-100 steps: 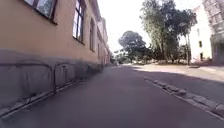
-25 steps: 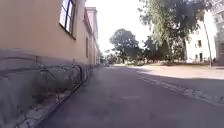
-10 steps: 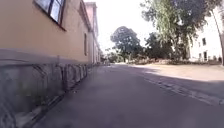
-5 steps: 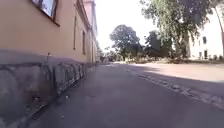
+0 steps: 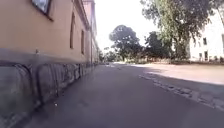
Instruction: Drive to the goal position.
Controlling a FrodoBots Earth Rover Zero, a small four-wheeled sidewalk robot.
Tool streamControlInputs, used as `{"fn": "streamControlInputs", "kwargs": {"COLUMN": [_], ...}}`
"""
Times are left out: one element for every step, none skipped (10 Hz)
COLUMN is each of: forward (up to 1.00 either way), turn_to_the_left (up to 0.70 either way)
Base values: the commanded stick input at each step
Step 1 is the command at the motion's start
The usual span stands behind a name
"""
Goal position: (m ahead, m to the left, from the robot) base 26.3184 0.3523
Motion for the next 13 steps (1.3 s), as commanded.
{"fn": "streamControlInputs", "kwargs": {"forward": [0.70, 0.70, 0.70, 0.70, 0.70, 0.70, 0.70, 0.70, 0.70, 0.70, 0.70, 0.70, 0.70], "turn_to_the_left": [0.00, 0.00, 0.00, 0.00, 0.00, -0.08, -0.12, -0.10, -0.04, 0.00, -0.05, -0.11, -0.06]}}
